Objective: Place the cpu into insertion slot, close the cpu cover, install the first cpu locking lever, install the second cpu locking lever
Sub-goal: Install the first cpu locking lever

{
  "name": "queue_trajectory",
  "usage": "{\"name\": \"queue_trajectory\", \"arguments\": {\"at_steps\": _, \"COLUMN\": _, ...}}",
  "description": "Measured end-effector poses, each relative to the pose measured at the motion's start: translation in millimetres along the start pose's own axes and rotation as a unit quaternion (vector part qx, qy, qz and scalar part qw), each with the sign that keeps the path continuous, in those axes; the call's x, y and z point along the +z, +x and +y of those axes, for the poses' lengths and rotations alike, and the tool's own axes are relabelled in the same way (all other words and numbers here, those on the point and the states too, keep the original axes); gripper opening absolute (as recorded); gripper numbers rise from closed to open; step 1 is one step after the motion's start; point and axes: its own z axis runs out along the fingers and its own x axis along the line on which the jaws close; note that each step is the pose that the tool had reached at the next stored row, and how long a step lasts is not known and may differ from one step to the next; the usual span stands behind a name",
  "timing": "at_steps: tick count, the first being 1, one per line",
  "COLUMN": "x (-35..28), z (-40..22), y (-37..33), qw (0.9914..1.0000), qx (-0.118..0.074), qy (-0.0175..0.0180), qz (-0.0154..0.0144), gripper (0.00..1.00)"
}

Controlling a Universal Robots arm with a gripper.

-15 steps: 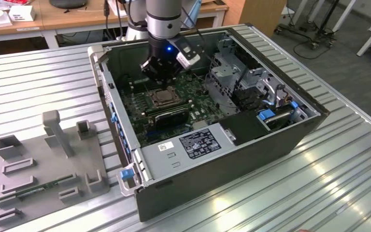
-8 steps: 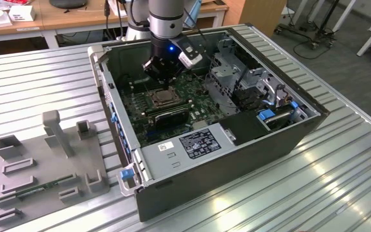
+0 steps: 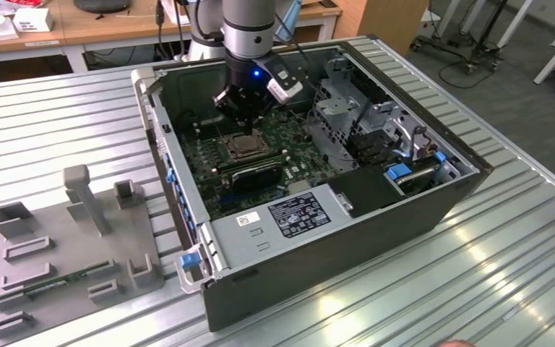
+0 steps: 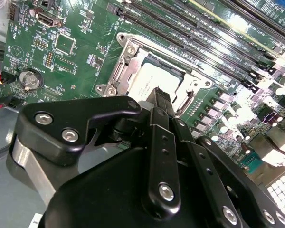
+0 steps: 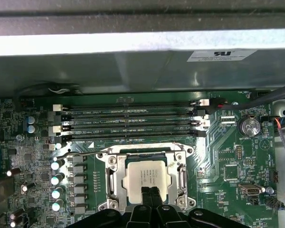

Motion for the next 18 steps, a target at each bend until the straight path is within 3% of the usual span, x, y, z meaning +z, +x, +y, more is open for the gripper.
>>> {"name": "queue_trajectory", "arguments": {"at_steps": 11, "x": -0.2, "z": -0.2, "y": 3.5, "qw": 1.00000, "qx": 0.000, "qy": 0.0000, "qz": 0.0000, "gripper": 0.11}}
{"name": "queue_trajectory", "arguments": {"at_steps": 18, "x": -5.1, "z": -0.1, "y": 3.4, "qw": 1.00000, "qx": 0.000, "qy": 0.0000, "qz": 0.0000, "gripper": 0.11}}
